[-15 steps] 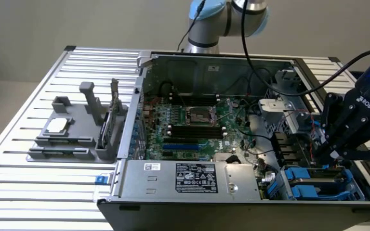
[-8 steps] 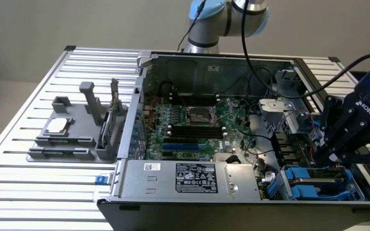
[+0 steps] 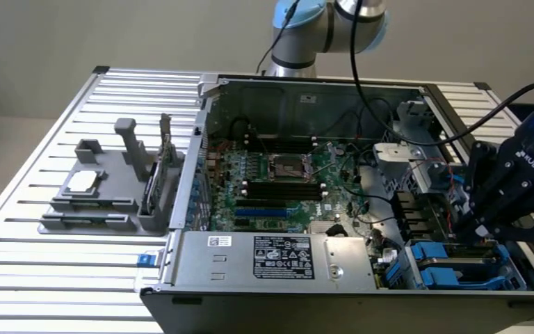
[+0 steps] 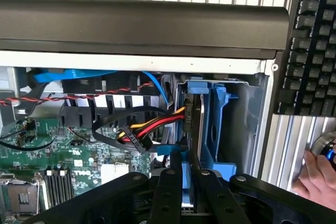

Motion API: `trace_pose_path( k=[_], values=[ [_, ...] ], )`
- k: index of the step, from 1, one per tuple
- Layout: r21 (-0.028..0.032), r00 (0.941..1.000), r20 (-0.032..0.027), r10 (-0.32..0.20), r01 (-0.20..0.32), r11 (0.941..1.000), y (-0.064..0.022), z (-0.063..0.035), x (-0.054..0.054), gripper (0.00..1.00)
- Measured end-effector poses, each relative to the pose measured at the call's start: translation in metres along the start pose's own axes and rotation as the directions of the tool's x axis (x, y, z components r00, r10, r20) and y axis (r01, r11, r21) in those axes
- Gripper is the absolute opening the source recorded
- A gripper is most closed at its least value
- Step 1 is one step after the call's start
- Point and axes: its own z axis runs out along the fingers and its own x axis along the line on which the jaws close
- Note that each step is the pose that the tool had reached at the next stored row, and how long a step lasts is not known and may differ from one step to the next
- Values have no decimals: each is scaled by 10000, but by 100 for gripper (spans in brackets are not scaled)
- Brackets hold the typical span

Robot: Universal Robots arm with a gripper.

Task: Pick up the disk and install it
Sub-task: 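Insert the second disk wire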

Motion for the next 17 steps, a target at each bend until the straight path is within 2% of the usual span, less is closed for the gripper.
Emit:
trace_pose_path(
  k=[11,17],
  values=[
    [4,9999,-77,100,-100,9999,35,33,-28,16],
    [4,9999,-82,111,-111,9999,42,68,-33,16]
  ],
)
